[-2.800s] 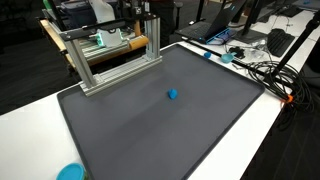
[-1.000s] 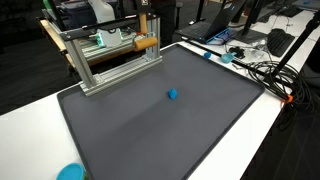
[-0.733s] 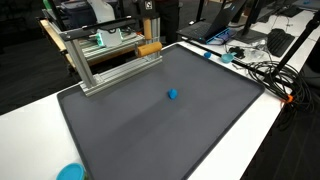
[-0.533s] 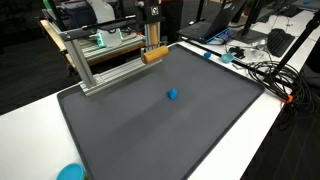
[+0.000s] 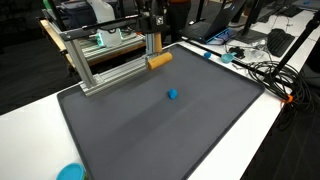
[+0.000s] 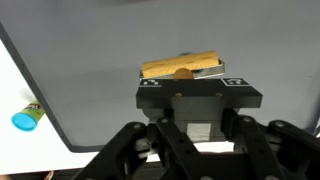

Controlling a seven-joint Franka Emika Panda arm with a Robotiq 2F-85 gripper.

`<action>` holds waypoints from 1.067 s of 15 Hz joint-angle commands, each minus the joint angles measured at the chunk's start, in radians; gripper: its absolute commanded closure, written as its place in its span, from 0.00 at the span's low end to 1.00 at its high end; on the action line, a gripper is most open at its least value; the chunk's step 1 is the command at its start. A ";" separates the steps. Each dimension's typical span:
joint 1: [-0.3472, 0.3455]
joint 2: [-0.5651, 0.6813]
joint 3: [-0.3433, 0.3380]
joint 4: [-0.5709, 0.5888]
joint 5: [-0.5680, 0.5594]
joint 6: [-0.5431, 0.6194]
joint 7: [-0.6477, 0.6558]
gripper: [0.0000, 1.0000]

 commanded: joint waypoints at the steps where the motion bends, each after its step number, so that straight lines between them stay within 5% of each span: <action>1: 0.022 0.111 0.031 0.044 -0.049 0.077 0.125 0.78; 8: 0.075 0.279 0.020 0.181 -0.152 0.076 0.263 0.78; 9: 0.077 0.244 0.021 0.123 -0.126 0.070 0.231 0.53; 11: 0.080 0.272 0.015 0.155 -0.125 0.071 0.232 0.53; 12: 0.080 0.278 0.013 0.162 -0.125 0.071 0.232 0.78; 16: 0.071 0.300 0.005 0.163 -0.093 0.100 0.213 0.78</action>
